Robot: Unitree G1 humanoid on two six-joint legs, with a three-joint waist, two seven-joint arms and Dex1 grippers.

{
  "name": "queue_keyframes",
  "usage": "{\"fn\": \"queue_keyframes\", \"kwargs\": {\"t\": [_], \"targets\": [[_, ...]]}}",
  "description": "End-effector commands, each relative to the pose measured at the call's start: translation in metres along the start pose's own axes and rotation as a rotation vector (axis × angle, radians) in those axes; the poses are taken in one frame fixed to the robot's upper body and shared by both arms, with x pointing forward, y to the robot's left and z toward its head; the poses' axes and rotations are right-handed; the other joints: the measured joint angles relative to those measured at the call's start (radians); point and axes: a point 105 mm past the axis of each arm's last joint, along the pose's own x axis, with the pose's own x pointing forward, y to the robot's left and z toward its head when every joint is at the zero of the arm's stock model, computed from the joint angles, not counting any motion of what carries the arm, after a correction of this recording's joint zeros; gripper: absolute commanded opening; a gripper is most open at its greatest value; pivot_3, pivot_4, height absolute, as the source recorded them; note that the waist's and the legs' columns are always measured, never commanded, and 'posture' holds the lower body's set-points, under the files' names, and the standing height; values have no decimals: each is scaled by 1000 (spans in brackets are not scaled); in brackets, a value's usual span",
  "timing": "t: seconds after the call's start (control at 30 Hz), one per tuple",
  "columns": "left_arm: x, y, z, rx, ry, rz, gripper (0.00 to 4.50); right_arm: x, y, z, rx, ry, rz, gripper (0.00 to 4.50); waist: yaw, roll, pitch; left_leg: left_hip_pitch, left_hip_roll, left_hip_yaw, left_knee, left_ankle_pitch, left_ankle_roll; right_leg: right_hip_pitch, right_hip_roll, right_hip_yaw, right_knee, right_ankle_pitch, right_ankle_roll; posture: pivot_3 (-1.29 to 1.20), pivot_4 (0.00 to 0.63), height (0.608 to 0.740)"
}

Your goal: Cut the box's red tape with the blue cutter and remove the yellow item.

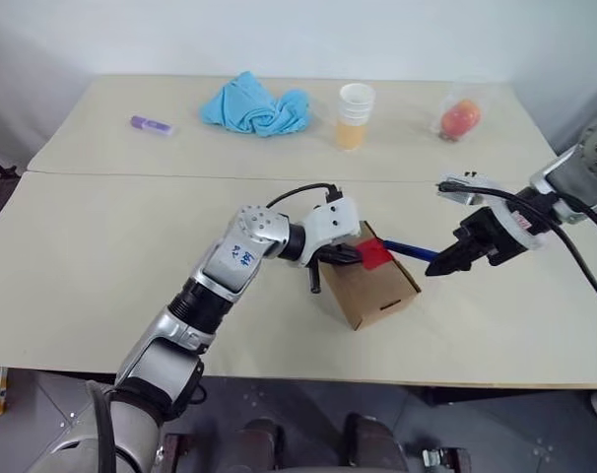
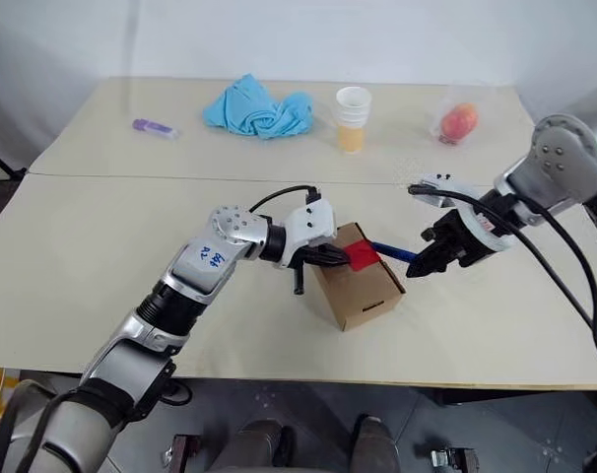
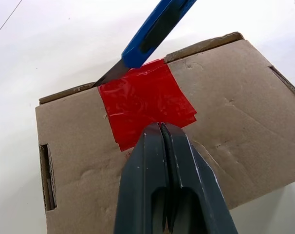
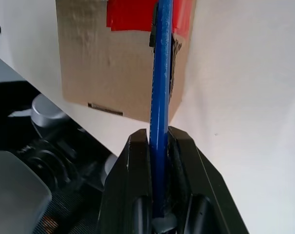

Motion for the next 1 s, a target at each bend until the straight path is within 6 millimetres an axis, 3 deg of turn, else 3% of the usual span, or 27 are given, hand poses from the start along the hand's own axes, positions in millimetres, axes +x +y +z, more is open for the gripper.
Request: {"fn": "queue_keyframes", "kwargs": {"t": [0.03,0.53,0.8,1.0], "targets": [[16,-22,-44,-111,149,-80,38,-4,19,11,-30,-40,106,164,-2,0,0,0,0,0,0,0,0,0,0,0,0,0,0,0,150,740],[14,-23,-48,-125,163,-78,38,-6,33,-12,-103,66,142,164,-2,0,0,0,1,-1,0,0,0,0,0,0,0,0,0,0,150,740],[15,-25,-48,-129,161,-81,38,-3,11,-20,-116,97,-16,164,-2,0,0,0,1,-1,0,0,0,0,0,0,0,0,0,0,150,740],[15,-26,-48,-127,163,-83,38,-3,4,-22,-141,98,-68,164,-1,0,-1,0,0,-1,1,0,0,0,0,0,0,0,0,0,150,740]]}}
